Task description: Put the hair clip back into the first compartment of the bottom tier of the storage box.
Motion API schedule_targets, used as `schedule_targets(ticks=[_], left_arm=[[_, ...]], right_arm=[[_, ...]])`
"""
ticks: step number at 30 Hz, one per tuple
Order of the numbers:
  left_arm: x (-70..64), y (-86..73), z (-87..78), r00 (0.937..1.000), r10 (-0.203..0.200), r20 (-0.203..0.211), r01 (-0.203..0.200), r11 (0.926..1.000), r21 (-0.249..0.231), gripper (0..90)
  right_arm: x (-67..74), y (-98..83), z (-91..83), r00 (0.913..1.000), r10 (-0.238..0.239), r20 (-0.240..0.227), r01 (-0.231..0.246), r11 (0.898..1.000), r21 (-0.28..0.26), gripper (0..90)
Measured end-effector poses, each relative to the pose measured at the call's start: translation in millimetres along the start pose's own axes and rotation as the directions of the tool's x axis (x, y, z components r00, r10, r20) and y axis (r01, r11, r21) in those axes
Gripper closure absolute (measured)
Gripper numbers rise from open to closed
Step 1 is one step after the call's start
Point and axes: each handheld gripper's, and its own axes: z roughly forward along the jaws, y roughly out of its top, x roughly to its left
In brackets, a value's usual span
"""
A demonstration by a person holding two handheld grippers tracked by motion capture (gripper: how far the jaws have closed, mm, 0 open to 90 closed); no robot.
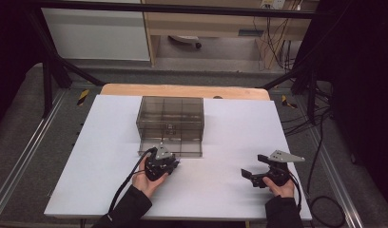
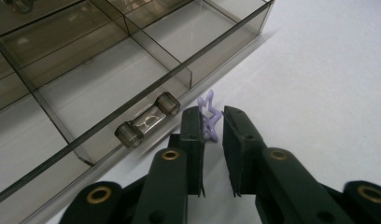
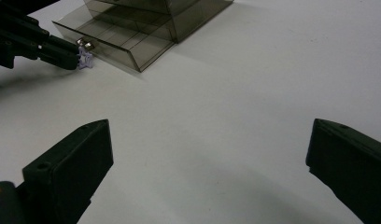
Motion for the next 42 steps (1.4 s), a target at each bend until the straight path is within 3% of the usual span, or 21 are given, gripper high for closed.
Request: schedule_targets(ticks=[11,42], left_arm=[[-1.8,-0.7,-2.0,0.9999,0.003,0.011,-0.003,1.0,-0.001,88.8],[-6.7,0.1,-20.1,0.9986,0.03,0.044,-0.028,0.9987,-0.043,89.5]], right_arm=[[0.1,0.0,0.0,1.0,-0.002,0.0,0.002,1.0,0.001,1.4],[0.0,-0.1,0.0,1.0,-0.002,0.0,0.002,1.0,0.003,1.4]])
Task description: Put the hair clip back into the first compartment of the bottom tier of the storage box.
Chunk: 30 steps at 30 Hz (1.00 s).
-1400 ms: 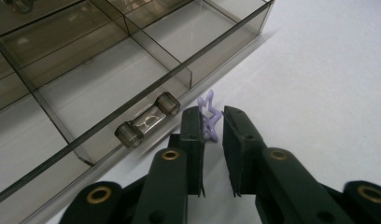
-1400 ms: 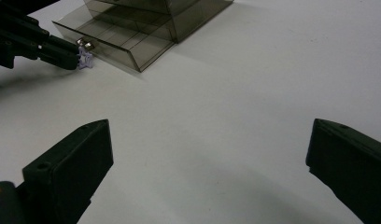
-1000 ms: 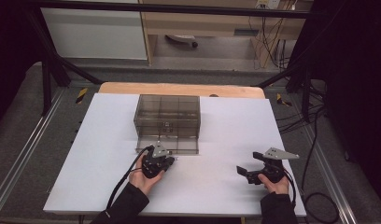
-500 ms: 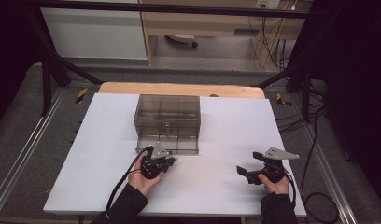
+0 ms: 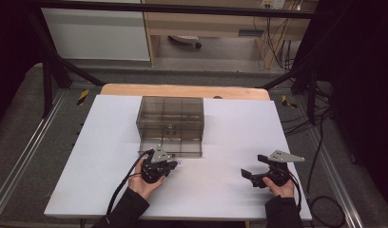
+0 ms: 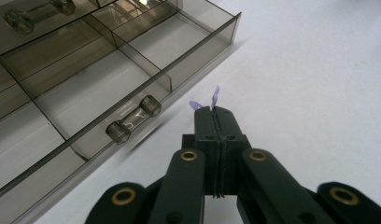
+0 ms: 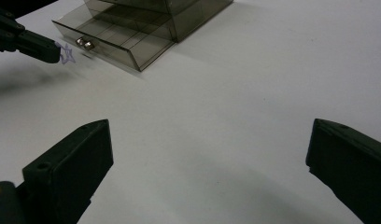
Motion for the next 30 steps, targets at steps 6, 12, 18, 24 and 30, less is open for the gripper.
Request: schedule_targets(ticks=[6,12,18,24,30], left_arm=[[-1.8,-0.1,-2.5,1.0,0.004,0.006,-0.004,1.0,0.004,89.5],[-1.7,-1.1,-6.5,0.9999,0.002,0.012,-0.002,1.0,0.002,89.5],[0.1,-2.8,-11.7,0.9998,-0.002,0.018,0.002,1.0,0.002,89.5],[3.2,-5.2,-17.8,0.9998,-0.01,0.02,0.01,0.9999,0.0,89.5],[6.1,-6.4,-23.4,0.9996,-0.018,0.02,0.018,0.9998,-0.007,89.5]], right_arm=[[0.4,-0.1,0.4,1.0,0.001,0.0,-0.001,1.0,0.003,1.3],[0.7,-0.4,1.0,1.0,0.001,-0.001,-0.001,1.0,0.006,1.3],[0.6,-0.4,1.1,1.0,0.001,0.001,-0.001,1.0,0.006,1.3],[0.6,-0.5,1.2,1.0,-0.001,0.0,0.001,1.0,0.007,1.3],[0.6,-0.5,1.4,1.0,0.0,-0.001,0.0,1.0,0.009,1.3]])
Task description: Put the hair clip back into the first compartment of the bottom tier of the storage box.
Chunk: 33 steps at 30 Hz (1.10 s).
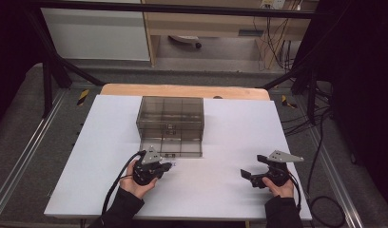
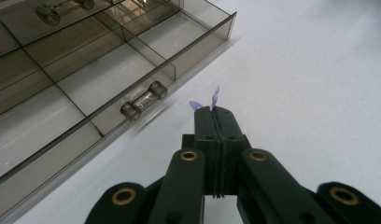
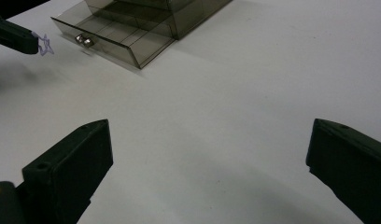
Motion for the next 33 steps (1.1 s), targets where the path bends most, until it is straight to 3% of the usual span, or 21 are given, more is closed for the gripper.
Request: schedule_targets(ticks=[33], left_arm=[[14.8,-0.5,-19.7,0.9997,-0.008,-0.022,0.007,0.9999,-0.008,89.5]], right_arm=[[0.0,-0.3,0.7,1.0,0.001,0.002,-0.001,1.0,0.002,1.3]])
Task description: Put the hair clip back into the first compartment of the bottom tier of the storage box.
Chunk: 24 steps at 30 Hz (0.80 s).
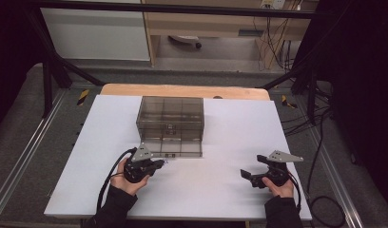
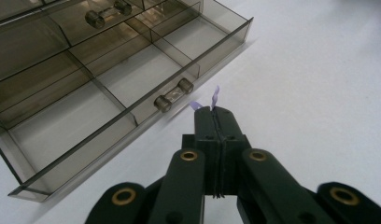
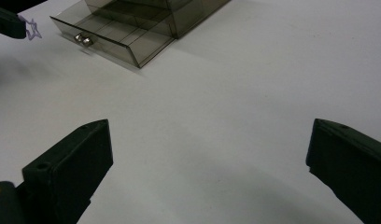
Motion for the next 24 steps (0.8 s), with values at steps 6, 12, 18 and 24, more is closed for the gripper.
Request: schedule_targets(ticks=[6,12,18,24], left_arm=[[1.1,0.5,-1.1,1.0,0.001,-0.001,-0.001,1.0,0.0,89.5],[3.7,1.5,-3.8,1.0,-0.001,-0.005,0.001,1.0,-0.003,89.5],[5.9,2.4,-5.8,1.0,-0.004,-0.007,0.004,1.0,-0.007,89.5],[9.0,3.3,-8.6,0.9999,-0.008,-0.009,0.008,0.9999,-0.009,89.5]], right_arm=[[0.1,0.0,0.1,1.0,0.001,0.0,-0.001,1.0,0.002,1.3],[0.1,-0.1,0.3,1.0,0.001,0.0,-0.001,1.0,0.003,1.3],[-0.2,-0.2,0.4,1.0,0.0,-0.001,0.0,1.0,0.004,1.3],[-0.1,-0.2,0.6,1.0,0.0,-0.001,0.0,1.0,0.005,1.3]])
